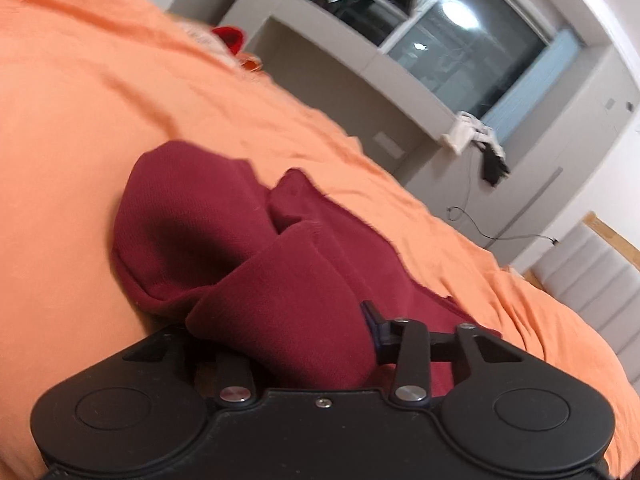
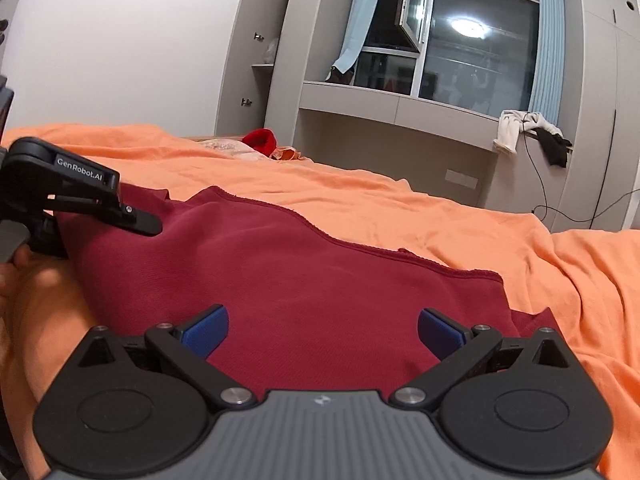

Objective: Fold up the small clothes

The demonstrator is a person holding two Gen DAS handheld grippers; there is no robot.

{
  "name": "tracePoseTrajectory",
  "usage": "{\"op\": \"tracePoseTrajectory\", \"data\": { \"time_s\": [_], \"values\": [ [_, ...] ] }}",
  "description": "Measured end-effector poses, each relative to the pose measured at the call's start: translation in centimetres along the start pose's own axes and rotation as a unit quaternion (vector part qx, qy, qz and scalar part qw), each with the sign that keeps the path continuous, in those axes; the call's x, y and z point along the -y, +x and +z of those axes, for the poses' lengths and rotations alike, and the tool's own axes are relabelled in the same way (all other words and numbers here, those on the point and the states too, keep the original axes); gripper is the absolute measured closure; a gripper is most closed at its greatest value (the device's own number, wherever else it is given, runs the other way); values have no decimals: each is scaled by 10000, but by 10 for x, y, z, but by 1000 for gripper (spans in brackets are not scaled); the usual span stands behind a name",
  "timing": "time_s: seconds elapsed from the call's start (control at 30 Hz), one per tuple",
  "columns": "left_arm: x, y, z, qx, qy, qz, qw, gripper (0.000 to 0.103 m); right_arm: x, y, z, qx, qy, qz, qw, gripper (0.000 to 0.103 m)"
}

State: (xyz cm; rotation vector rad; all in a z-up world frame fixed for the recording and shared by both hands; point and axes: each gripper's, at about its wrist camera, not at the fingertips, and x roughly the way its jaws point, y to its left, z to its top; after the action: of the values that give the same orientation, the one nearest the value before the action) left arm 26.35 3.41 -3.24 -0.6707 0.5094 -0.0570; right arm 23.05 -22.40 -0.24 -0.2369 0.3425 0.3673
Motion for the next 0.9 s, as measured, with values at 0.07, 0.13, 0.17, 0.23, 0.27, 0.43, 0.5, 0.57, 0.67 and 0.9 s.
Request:
{"op": "tracePoseTrajectory", "data": {
  "time_s": [0.07,0.13,0.17,0.23,0.27,0.43,0.5,0.57,0.67,0.9],
  "values": [
    [-1,0,0,24,-56,14,10000,59,2,-6,0,27,-50,-7,10000,0],
    [1,-2,1,56,-52,53,10000,59,4,-13,0,80,-118,-54,9999,0],
    [1,-3,0,93,-118,71,9999,59,5,-16,1,108,-138,-90,9998,0],
    [-2,-7,-2,172,-338,119,9992,59,9,-22,1,134,-122,-147,9997,0],
    [-3,-9,-3,224,-427,164,9987,59,12,-25,0,129,-79,-173,9997,0],
    [-4,-24,-17,662,-661,343,9950,57,28,-31,-9,-74,366,-88,9993,0],
    [-2,-26,-21,748,-684,376,9941,57,34,-33,-13,-156,567,-4,9983,0],
    [-1,-26,-19,757,-682,431,9939,61,41,-36,-15,-190,736,40,9971,0],
    [6,-29,-18,798,-598,590,9933,73,53,-42,-19,-231,968,80,9950,0],
    [43,-32,-1,915,358,624,9932,83,74,-59,-13,-65,1279,-175,9916,0]
  ]
}}
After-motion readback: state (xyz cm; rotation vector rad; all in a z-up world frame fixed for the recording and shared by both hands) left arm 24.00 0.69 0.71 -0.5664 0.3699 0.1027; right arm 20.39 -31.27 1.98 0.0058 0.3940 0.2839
